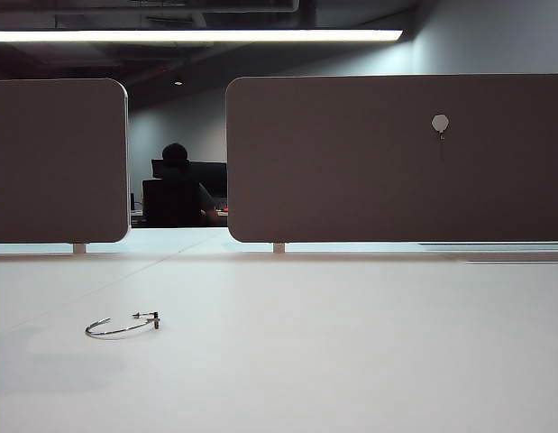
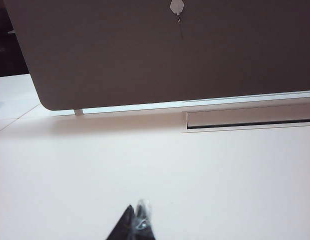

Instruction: Hang the earring on the hook.

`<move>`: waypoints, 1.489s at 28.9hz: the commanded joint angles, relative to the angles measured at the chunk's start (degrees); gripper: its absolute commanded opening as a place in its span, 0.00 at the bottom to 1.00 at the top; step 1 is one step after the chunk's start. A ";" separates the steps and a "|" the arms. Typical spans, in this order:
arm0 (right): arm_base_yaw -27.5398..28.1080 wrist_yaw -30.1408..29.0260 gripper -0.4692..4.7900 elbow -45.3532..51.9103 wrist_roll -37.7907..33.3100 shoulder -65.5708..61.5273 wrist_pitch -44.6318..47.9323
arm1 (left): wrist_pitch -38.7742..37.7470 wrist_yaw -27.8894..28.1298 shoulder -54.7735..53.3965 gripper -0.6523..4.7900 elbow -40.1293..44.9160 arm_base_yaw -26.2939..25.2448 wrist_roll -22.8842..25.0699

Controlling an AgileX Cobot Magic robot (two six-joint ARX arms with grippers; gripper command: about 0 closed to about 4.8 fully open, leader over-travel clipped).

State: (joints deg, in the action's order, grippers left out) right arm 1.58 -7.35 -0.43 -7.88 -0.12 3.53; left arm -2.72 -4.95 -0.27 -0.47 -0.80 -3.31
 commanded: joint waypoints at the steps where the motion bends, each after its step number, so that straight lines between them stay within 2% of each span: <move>1: 0.00 -0.24 0.09 -0.24 -0.04 0.00 0.61 | 0.70 -0.15 -0.04 0.11 0.02 -0.02 -0.13; 4: 0.02 -0.24 0.09 -0.24 -0.04 0.00 0.66 | 0.70 -0.22 -0.04 0.11 0.02 -0.02 -0.13; 5: 0.02 -0.26 0.09 -0.24 -0.04 0.00 0.70 | 0.72 -0.22 -0.04 0.14 0.02 -0.02 -0.13; 6: 0.00 -0.35 0.09 -0.24 -0.07 0.00 0.72 | 0.72 -0.20 -0.04 0.21 0.02 -0.02 -0.13; 7: 0.00 -0.74 0.09 -0.26 -0.07 0.02 0.90 | 0.74 -0.20 -0.04 0.30 0.00 -0.02 -0.13; 9: 0.00 -3.89 0.10 -0.92 -0.17 0.00 0.59 | 0.96 -0.22 -0.04 0.53 -0.24 -0.02 -0.15; 10: -0.02 -5.33 0.16 -1.66 -0.50 0.00 -0.50 | 1.51 -0.24 -0.07 0.67 -0.33 0.00 -0.15; 11: -0.04 -6.38 0.31 -2.73 -1.25 0.00 -2.43 | 1.99 -0.24 -0.07 0.87 -0.70 0.00 -0.17; 12: -0.09 -7.04 0.47 -3.61 -2.05 0.00 -3.96 | 2.08 -0.28 -0.04 1.00 -1.20 0.00 -0.22; 14: -0.48 -8.22 0.75 -5.86 -3.17 0.00 -6.62 | 1.99 -0.24 -0.07 1.00 -2.67 0.00 -0.85; 15: -0.85 -8.37 0.80 -6.95 -2.95 0.00 -7.43 | 1.97 -0.24 -0.07 1.00 -3.43 0.00 -1.64; 19: -3.45 -9.60 0.81 -11.72 -0.55 -0.13 -7.80 | 1.81 -2.29 -0.33 1.00 -7.28 0.02 -5.73; 25: -8.50 -10.95 0.84 -17.51 2.10 -7.32 -9.70 | 1.60 -8.35 -1.64 1.00 -12.39 0.09 -8.13; 28: -11.56 -12.22 0.84 -20.11 3.04 -15.30 -9.64 | 1.11 -13.14 -5.03 1.00 -14.78 0.15 -8.09; 31: -19.61 -12.31 0.83 -27.19 3.21 -32.70 -8.33 | 1.07 -17.25 -14.80 1.00 -18.82 3.21 -7.32; 36: -30.01 -12.07 0.83 -39.76 3.37 -56.11 -2.29 | -0.35 -16.31 -27.76 1.00 -22.27 12.20 -4.13; 39: -34.05 -12.81 0.82 -51.21 3.34 -72.22 -5.16 | -9.53 -10.84 -35.21 1.00 -26.67 18.01 1.62; 43: -35.80 -17.11 0.82 -57.86 2.08 -82.86 -5.46 | -16.65 -7.65 -38.51 1.00 -30.10 19.02 4.44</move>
State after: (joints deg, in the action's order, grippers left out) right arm -33.58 -22.61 -56.86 -4.78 -81.21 -1.52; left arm -16.45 -13.93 -38.26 -29.34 18.39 -0.60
